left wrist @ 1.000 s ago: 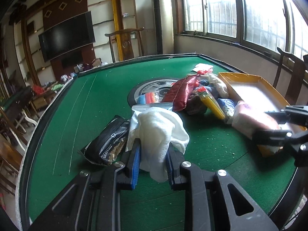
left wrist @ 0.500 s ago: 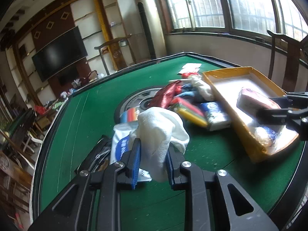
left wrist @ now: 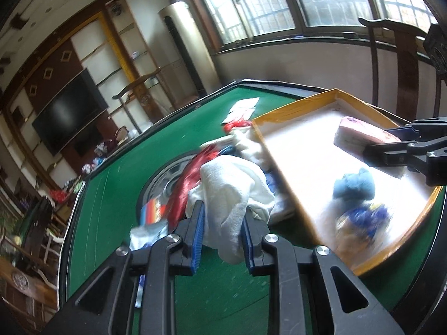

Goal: Organize soft objects
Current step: 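Carry the white towel toward the tray while the right gripper grasps and carries the pink tissue pack, then release the white towel and the pink tissue pack into the tray with both grippers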

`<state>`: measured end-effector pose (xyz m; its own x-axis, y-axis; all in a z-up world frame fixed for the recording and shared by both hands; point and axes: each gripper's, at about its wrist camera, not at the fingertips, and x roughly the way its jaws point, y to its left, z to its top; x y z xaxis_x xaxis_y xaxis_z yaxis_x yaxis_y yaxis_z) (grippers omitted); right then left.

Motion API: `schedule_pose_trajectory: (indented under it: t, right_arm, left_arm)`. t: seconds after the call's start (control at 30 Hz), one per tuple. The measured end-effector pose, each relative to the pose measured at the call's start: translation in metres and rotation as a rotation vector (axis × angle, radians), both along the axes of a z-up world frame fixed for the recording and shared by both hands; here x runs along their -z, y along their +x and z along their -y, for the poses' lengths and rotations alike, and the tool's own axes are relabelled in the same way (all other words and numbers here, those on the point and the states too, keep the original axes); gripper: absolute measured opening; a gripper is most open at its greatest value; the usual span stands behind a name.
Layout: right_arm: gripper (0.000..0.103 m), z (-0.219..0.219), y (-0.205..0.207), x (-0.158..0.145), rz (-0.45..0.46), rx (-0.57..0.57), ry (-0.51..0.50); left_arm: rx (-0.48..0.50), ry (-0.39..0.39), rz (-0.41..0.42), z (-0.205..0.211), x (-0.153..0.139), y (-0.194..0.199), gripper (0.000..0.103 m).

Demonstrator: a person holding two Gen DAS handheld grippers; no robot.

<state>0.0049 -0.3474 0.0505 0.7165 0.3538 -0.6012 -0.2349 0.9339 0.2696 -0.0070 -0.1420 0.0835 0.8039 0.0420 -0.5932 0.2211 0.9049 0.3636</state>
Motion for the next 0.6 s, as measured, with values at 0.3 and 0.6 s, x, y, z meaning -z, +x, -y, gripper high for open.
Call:
schedule_pose_trajectory:
  t: [0.3,0.6]
  right_arm:
    - [0.055,0.041,0.033,0.000,-0.068,0.105,0.010]
    - [0.055,0.077,0.105,0.008,-0.188,0.235,-0.109]
  left_arm:
    - [0.092,0.049,-0.027,0.062,0.004,0.042,0.026]
    - [0.136,0.029,-0.253,0.103,0.038,0.120,0.026]
